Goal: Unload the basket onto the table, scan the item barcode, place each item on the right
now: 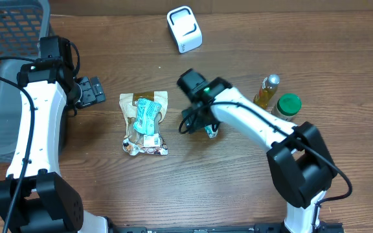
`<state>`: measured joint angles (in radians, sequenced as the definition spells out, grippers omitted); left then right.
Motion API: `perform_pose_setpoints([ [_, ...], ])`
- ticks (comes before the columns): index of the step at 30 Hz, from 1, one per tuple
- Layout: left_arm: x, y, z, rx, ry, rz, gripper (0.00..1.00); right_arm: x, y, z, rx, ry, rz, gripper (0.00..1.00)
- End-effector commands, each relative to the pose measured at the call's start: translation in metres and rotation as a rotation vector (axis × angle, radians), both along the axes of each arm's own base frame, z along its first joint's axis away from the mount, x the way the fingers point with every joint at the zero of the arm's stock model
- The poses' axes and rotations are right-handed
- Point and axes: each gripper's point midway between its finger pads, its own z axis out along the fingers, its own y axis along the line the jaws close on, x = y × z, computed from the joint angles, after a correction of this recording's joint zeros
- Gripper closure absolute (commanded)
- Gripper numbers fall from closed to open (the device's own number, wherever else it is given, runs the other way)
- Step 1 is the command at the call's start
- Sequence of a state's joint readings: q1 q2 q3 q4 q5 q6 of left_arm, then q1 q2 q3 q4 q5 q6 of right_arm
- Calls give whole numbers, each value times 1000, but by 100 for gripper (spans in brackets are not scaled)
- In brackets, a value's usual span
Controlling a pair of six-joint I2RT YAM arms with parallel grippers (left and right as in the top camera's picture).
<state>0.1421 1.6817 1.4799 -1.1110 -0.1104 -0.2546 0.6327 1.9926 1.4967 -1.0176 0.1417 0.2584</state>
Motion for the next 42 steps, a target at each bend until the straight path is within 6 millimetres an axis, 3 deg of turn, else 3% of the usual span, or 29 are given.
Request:
perform_pose_setpoints([
  [1,3,3,12,20,-32,-6,0,-4,13,-1,122,73,-18,0],
  [27,3,3,12,20,-32,-6,0,-12,3,-26,102,92,-24,3],
  [42,3,3,12,20,-32,-6,0,-12,1,-26,93,90,-25,72],
])
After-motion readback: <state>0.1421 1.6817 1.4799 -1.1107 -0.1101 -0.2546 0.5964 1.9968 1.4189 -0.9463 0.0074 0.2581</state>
